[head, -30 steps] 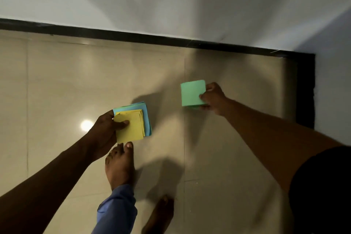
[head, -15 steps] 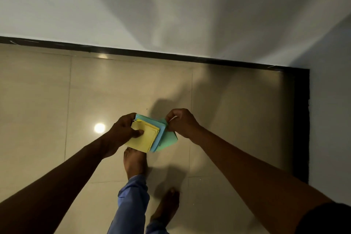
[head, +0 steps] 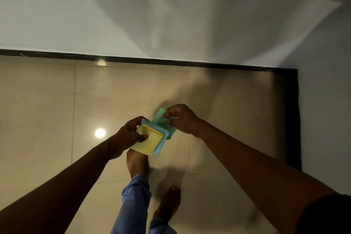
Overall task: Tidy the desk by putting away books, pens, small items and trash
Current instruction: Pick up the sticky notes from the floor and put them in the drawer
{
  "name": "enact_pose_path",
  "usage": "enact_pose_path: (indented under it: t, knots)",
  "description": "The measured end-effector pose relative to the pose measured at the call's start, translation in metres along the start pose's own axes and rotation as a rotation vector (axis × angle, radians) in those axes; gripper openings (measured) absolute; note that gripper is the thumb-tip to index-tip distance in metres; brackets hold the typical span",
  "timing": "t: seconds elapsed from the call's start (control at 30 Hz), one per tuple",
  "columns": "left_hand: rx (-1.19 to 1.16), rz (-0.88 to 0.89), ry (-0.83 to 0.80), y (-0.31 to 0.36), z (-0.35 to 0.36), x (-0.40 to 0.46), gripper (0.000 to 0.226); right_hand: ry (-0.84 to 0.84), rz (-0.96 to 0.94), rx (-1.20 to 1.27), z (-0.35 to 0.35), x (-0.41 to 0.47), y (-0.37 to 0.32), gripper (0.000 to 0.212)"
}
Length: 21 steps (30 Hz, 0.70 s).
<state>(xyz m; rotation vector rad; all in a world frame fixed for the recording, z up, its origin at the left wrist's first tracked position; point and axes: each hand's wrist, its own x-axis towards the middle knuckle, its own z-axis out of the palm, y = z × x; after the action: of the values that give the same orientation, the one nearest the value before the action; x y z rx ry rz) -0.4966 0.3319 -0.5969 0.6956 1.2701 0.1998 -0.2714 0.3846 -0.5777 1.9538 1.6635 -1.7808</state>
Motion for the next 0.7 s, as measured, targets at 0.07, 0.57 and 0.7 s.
enact_pose_path:
  t: [0.07, 0.57, 0.7]
  knots:
    - [-0.02, 0.009, 0.001, 0.005, -0.001, -0.002, 0.044, -0.006, 0.016, 0.023, -0.001, -0.003, -0.005, 0.024]
    - [-0.093, -0.008, -0.039, 0.043, 0.004, -0.024, 0.055, -0.022, 0.051, 0.228, -0.012, -0.03, -0.048, 0.024]
    - [-0.301, -0.016, -0.122, 0.049, 0.003, -0.036, 0.045, -0.022, 0.114, 0.648, -0.017, -0.046, -0.053, 0.02]
